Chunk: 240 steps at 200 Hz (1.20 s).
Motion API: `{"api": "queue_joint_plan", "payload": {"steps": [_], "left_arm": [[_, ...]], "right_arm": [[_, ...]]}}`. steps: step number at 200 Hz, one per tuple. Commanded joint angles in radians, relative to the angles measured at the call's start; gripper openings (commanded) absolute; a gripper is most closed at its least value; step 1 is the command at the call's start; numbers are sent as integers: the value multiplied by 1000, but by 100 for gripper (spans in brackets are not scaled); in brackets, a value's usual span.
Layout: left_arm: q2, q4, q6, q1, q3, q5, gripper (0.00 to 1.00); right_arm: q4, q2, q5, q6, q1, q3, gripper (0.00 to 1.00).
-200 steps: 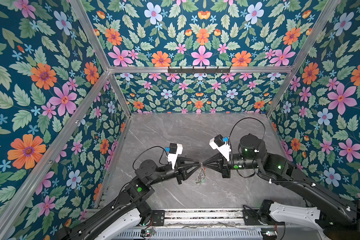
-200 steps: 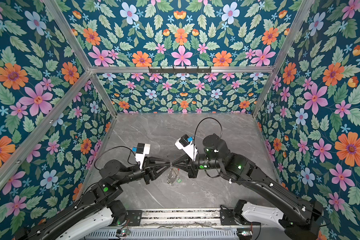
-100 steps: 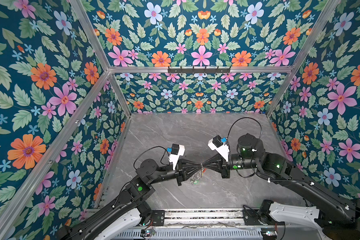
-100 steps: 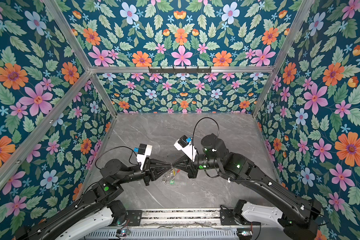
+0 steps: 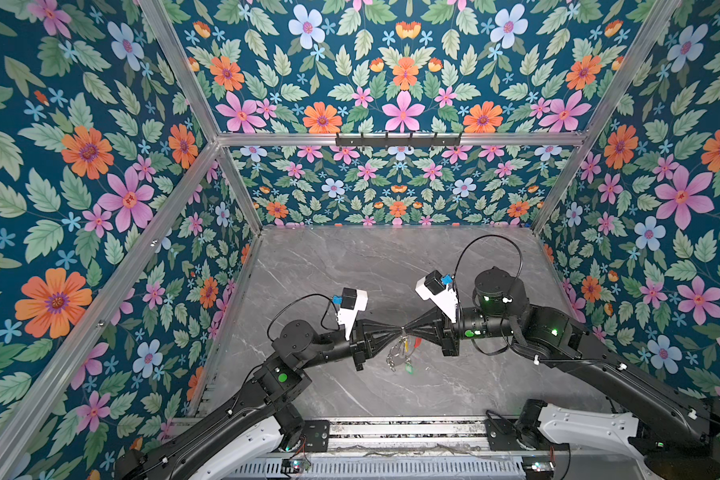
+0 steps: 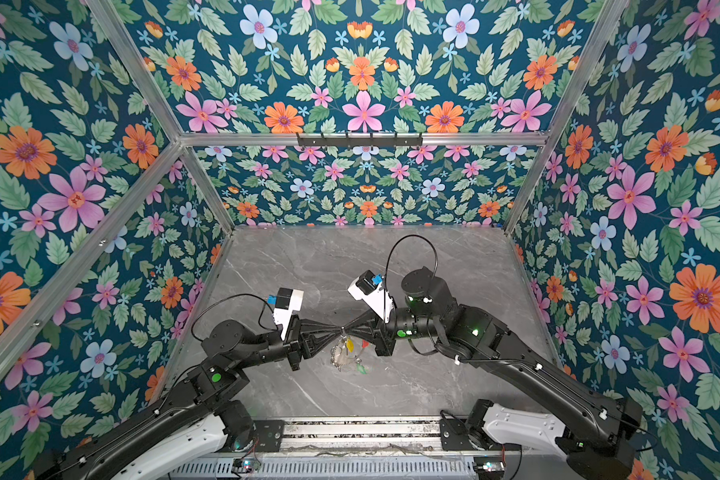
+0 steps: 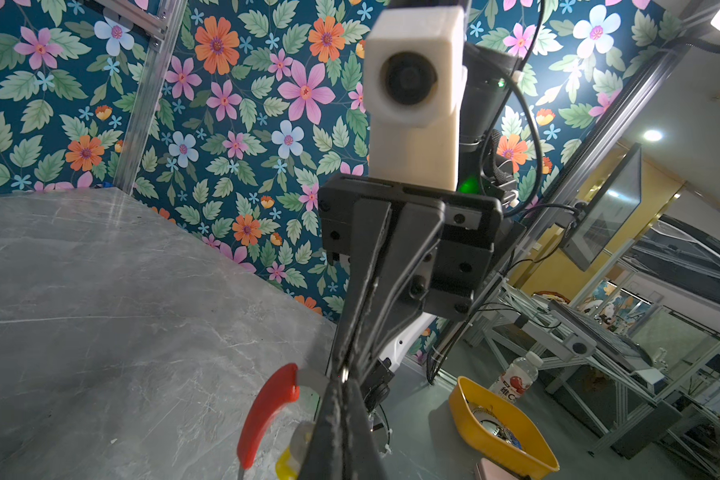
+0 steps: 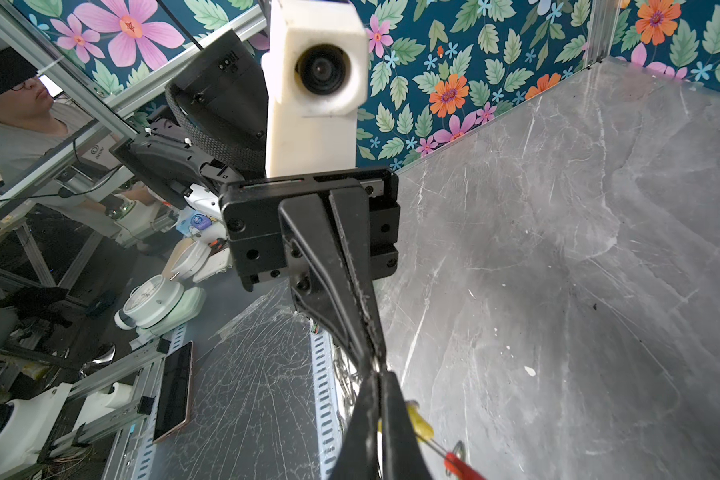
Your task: Remove the keys from the keyring
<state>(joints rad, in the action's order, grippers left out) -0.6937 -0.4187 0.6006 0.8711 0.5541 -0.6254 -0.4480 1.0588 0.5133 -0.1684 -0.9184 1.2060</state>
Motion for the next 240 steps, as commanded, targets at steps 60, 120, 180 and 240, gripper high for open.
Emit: {"api": "queue_joint_plan", "payload": {"steps": [60,120,180,240], "left_arm": [[-13,-497,73,3,-115,174,0],[-143,-816,132,2,-157,213,0],[-198,-914,146,2,-166,242,0],[-203,-927,144,2,-171,256,0]], "right_arm": [[742,-168,-195,-261,-2,-315,37],[986,-109,-161,-382,-2,-399,37],[1073,-75,-139,-408,-11,-423,35],[1094,-47,-115,-418,-23,-416,29]]}}
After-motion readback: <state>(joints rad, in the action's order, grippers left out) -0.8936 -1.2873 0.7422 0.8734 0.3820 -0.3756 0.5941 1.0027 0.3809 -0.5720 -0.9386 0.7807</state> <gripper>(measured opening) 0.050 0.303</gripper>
